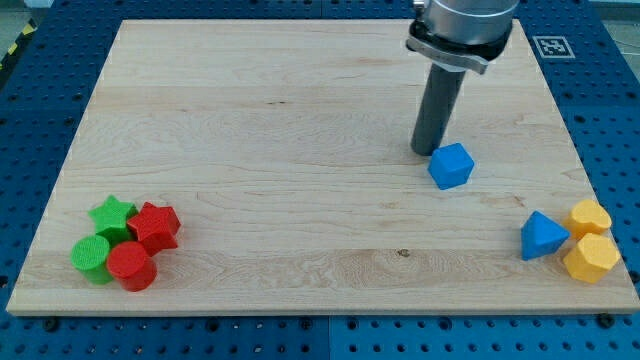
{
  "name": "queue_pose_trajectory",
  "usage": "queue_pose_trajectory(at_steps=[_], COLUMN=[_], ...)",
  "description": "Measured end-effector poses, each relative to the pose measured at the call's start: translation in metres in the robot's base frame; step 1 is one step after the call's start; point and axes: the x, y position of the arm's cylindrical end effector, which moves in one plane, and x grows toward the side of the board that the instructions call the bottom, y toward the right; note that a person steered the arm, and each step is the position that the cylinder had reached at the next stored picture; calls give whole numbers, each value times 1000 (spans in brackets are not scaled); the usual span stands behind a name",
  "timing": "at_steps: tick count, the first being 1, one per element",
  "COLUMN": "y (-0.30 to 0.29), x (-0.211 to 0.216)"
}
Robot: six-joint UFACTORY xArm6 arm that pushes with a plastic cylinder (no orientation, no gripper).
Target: Push the blue cube towards the blue triangle
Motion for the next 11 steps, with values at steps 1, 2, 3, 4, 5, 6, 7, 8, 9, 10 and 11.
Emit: queue_pose_trajectory(at_steps=[1, 2, 3, 4, 5, 6, 7, 8, 9, 10, 11], y=[-24, -13, 3, 11, 16, 34, 38, 36, 29, 23, 36], x=[0, 10, 23, 17, -3, 11, 29, 29, 29, 31, 36])
